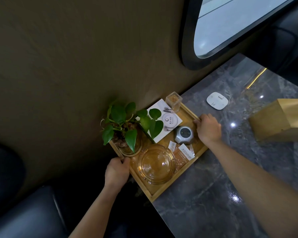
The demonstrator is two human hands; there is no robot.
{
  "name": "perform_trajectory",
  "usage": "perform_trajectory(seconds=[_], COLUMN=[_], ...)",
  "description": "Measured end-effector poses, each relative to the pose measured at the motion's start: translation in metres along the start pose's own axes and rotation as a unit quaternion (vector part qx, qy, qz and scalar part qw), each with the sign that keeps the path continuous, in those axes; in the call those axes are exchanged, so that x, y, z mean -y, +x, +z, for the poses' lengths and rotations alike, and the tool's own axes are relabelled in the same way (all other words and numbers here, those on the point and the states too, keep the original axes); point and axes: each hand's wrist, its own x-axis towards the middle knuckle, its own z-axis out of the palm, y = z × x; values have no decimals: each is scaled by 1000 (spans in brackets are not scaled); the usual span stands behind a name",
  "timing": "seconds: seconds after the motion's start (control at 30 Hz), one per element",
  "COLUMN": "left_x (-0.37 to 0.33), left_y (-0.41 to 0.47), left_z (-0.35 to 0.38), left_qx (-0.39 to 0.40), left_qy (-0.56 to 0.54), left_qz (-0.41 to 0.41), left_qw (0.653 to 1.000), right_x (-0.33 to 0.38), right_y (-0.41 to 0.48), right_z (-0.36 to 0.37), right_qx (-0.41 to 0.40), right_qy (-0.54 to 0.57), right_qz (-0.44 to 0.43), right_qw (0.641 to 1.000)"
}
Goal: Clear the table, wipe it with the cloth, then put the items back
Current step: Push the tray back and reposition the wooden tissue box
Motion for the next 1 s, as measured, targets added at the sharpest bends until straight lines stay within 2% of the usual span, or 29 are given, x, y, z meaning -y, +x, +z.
perform_trajectory(seconds=[0.37, 0.47, 0.57, 0.67, 0.77, 0.83, 1.0], left_x=[1, -1, -6, -15, -37, -58, -107], left_y=[-10, -24, -46, -70, -85, -92, -100], left_z=[3, 3, 3, 8, 15, 21, 48], left_qx=[-9, -72, -158, -184, -188, -182, -95], left_qy=[-47, -52, -29, -23, -25, -12, 12], left_qz=[-12, -1, 82, 216, 310, 335, 375], left_qw=[999, 996, 984, 959, 932, 924, 922], right_x=[0, -1, -6, -13, -18, -24, -41], right_y=[-3, -6, -12, -17, -21, -26, -41], right_z=[-11, -16, -22, -32, -45, -56, -93], right_qx=[46, 44, 26, 7, 24, 20, -30], right_qy=[-19, -25, -10, -13, -18, -17, -25], right_qz=[-4, -17, -31, -45, -40, -46, -66], right_qw=[999, 999, 999, 999, 999, 999, 997])
